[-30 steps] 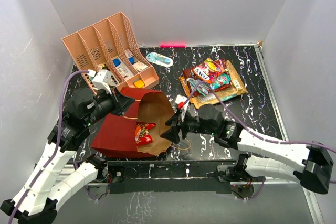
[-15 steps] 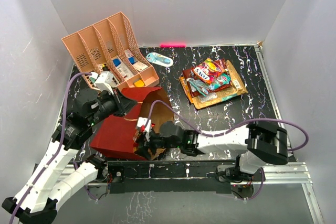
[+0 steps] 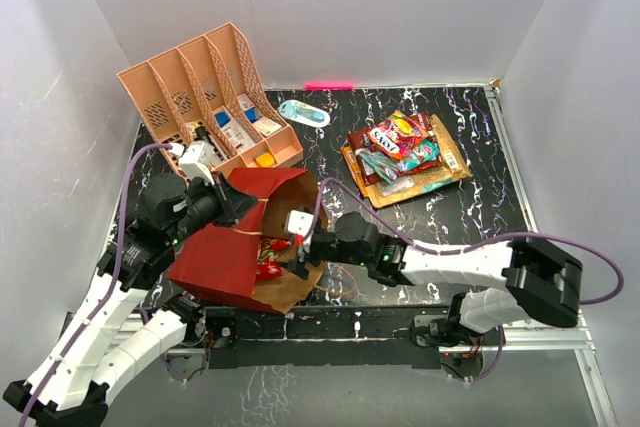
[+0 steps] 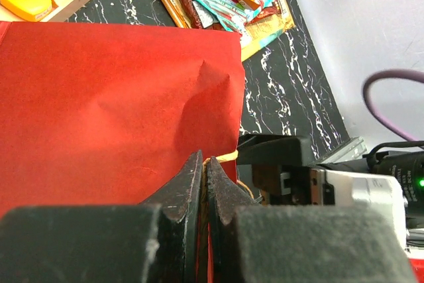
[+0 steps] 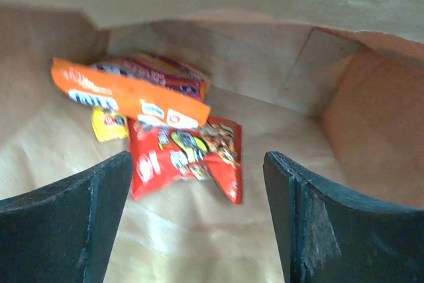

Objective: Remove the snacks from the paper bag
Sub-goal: Take out the snack from the paper bag.

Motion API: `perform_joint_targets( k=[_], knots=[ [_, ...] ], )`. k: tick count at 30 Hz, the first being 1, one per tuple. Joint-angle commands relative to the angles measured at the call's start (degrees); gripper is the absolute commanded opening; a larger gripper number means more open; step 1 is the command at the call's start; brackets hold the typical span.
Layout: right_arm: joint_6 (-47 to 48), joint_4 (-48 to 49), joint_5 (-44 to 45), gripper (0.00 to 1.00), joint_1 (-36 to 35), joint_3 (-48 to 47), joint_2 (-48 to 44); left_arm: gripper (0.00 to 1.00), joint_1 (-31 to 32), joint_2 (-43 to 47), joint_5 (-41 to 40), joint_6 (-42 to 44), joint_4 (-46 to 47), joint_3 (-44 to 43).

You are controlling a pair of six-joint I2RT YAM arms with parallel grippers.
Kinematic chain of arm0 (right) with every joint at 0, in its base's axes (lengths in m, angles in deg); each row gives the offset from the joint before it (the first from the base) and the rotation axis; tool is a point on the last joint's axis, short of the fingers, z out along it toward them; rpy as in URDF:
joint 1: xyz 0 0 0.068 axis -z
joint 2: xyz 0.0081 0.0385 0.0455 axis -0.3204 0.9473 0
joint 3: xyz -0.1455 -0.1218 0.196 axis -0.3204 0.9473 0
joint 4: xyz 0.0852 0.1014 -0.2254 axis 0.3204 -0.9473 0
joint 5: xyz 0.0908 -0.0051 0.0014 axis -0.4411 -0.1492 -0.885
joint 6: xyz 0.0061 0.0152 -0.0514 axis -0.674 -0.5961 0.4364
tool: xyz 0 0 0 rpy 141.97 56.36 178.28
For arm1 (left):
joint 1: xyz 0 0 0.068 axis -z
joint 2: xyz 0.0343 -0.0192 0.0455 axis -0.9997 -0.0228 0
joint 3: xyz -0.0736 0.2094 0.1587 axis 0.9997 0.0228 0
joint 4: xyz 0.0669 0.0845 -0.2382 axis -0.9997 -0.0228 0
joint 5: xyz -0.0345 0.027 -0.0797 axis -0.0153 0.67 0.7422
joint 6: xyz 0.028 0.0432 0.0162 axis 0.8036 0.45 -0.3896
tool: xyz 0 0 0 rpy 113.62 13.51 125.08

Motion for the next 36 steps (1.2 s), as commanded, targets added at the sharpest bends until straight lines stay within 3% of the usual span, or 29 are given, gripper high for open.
perform_joint_targets(
  k=[1,6,14,20,29,33,36],
  knots=[
    [24.4,-1.1,-8.6,0.83,1.0,5.0,-5.7,0.0,-0.1,0.9,-0.9,0.1,0.3,-0.5],
    [42.0,-7.5,-14.7,0.84,1.1,4.5,-5.1,0.0,0.0,1.8,-1.4,0.4,0.7,-0.9],
    [60.4,-18.3,-10.0,0.87,1.3,-5.6,5.1,0.0,0.0,1.9,0.1,0.8,1.8,-1.5],
    [63.6,-20.2,-11.5,0.87,3.2,-12.0,12.5,0.0,-0.1,2.8,1.7,0.6,2.7,-1.4],
    [63.5,-21.2,-10.0,0.78,3.9,-17.4,20.7,0.0,0.0,3.2,3.2,0.9,5.3,-1.0],
    [62.3,-20.6,-8.1,0.66,4.4,-18.9,24.2,0.0,-0.1,3.8,2.9,0.6,6.4,-0.7],
    [60.6,-18.5,-7.4,0.49,4.5,-18.5,23.4,0.0,-0.1,4.5,2.9,-0.3,7.6,0.0]
  ],
)
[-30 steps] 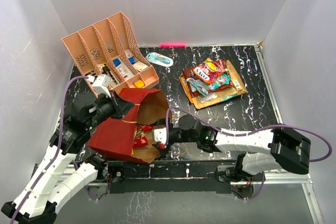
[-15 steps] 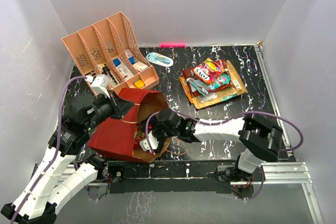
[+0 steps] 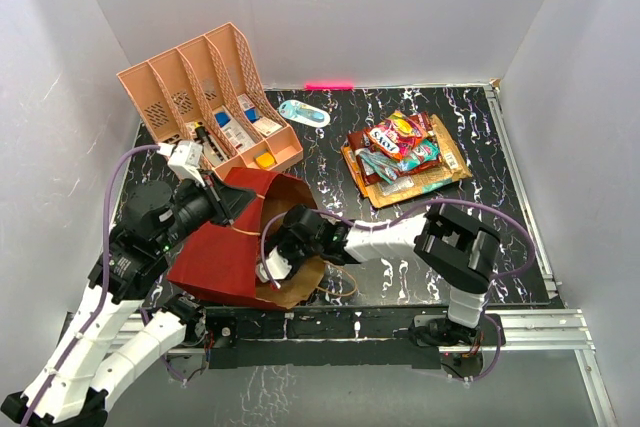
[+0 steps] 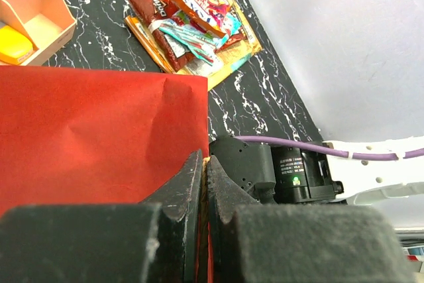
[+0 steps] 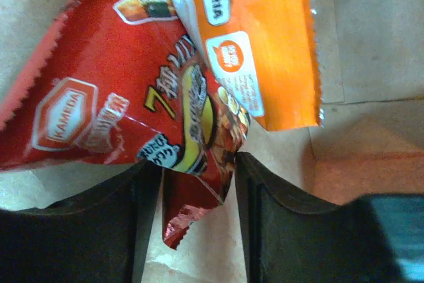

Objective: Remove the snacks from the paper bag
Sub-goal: Take out the snack from the paper bag.

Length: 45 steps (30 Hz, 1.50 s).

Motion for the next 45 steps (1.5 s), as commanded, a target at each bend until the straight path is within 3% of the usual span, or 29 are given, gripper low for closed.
perform_joint_targets(
  k=[1,3,5,10,17,27,32,36,39,41,45],
  knots=[
    [-2.3,4.7,1.4,0.41,0.5,-1.5,-1.4,0.0,0.0,1.6,0.7,-0.6,3.6,0.3],
    [-3.3,6.8,2.1,0.27,0.7,-0.2,-2.7,0.0,-0.1,1.9,0.0,-1.2,4.0,0.8],
    [-4.4,7.6,2.8,0.2,0.8,0.6,-4.6,0.0,-0.1,2.2,-1.2,-1.4,4.4,1.1],
    [-8.1,7.2,2.8,0.1,1.3,2.1,-10.6,0.0,-0.1,1.6,-5.3,-2.0,4.4,1.0],
    [-13.6,-1.7,1.8,0.08,1.6,3.7,-21.9,0.0,-0.1,0.8,-9.1,-2.0,4.8,0.6],
    [-23.8,-15.6,3.5,0.08,1.5,9.5,-45.5,0.0,-0.1,-1.1,-13.5,-2.3,4.8,-0.4],
    [-37.8,-17.9,19.1,0.08,1.6,8.9,-55.5,0.0,-0.1,-2.2,-14.1,-2.3,4.2,-1.0],
    [-50.3,-14.8,47.6,0.08,1.5,6.6,-57.3,0.0,0.0,-2.1,-14.7,-2.1,3.7,-1.2],
    [-51.3,-12.8,62.4,0.08,3.2,5.8,-54.8,0.0,-0.1,-2.2,-14.8,-2.1,3.7,-1.0],
    [-51.0,-10.3,64.3,0.08,8.8,5.9,-52.3,0.0,-0.1,-2.4,-14.5,-2.2,3.9,-1.0],
    [-55.0,-9.2,51.5,0.08,27.2,2.8,-44.3,0.0,0.0,-3.0,-13.6,-2.4,4.3,-0.9]
  ],
)
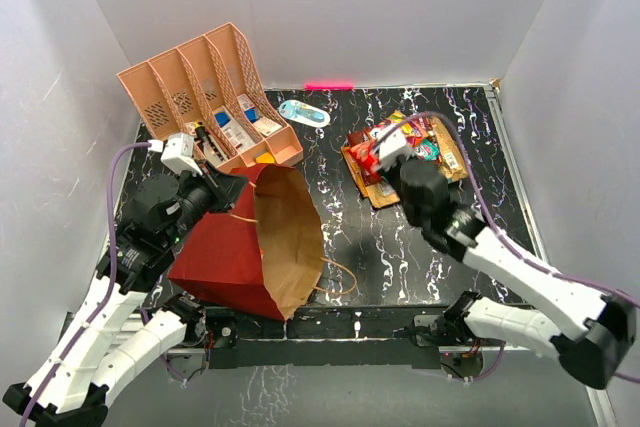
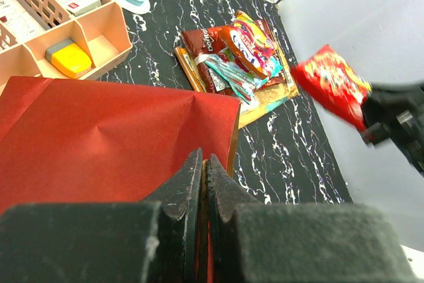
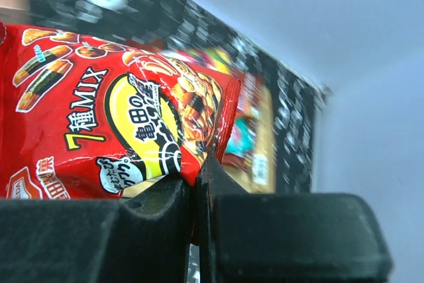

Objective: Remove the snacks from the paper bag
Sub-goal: Take out the snack from the paper bag, then place the snack at the center of the board.

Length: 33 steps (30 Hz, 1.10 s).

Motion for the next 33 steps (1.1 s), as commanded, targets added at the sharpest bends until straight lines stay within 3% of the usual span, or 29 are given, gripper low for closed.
perform_joint_targets(
  k=[1,6,14,20,26,33],
  knots=[
    [-6.8,6.1,-0.5,0.08,16.4,-5.8,8.5,0.0,-0.1,-0.6,-0.8,0.1,1.2,-1.4],
    [-7.5,12.0,-1.1,0.08,26.3,-11.8,23.2,0.0,-0.1,-0.4,-0.6,0.0,1.4,-1.1],
    [-3.1,21.2,-1.2,0.08,31.3,-19.8,39.6,0.0,-0.1,0.4,-1.3,1.2,-0.2,-2.0],
    [2.9,26.9,-0.2,0.08,31.4,-17.9,45.6,0.0,-0.1,0.4,-0.9,1.7,0.2,-2.1],
    [2.0,29.7,-2.0,0.08,31.4,-9.5,46.4,0.0,-0.1,0.1,-0.7,1.8,0.4,-1.8],
    [1.2,29.7,-3.9,0.11,31.4,-6.3,47.2,0.0,-0.1,-1.0,0.4,1.1,1.4,-1.7]
  ],
)
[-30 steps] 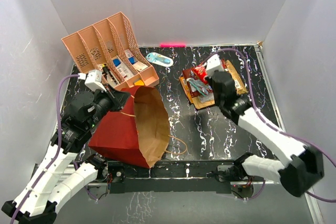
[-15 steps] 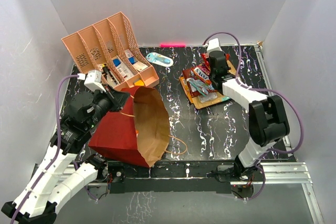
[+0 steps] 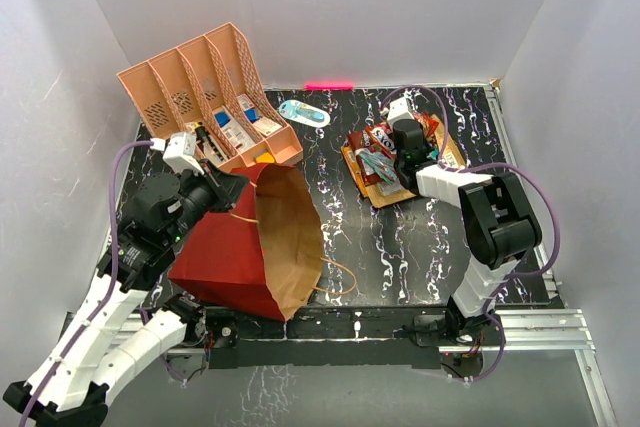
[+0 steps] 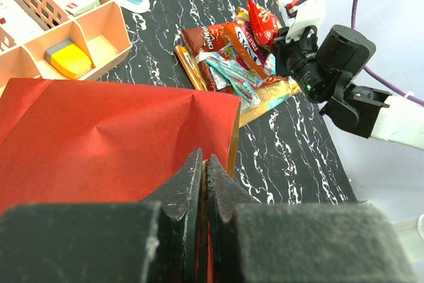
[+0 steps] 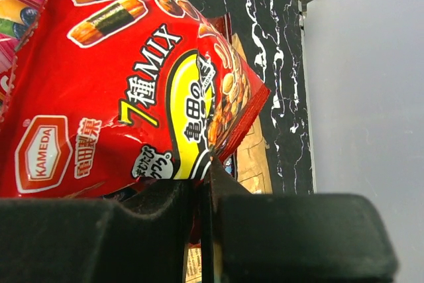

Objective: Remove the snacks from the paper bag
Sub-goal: Place the snack at the center of the board.

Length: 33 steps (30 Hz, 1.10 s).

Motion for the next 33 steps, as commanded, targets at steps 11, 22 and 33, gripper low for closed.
perform_joint_targets(
  k=[11,22,33],
  knots=[
    [-9.2,-9.6,-7.8,0.65,0.0,-0.9,-10.5,0.0,-0.1,-0.5,0.0,-0.8,1.5,-1.1],
    [-21.9,-18.1,-26.5,0.84,-1.3,4.6,-27.9,0.0,0.0,0.5,1.5,0.5,-0.7,-1.0],
    [-27.6,-16.2,-43.9,0.8,-23.3,17.8,-50.8,0.0,-0.1,5.5,5.6,2.4,-5.0,0.9]
  ],
)
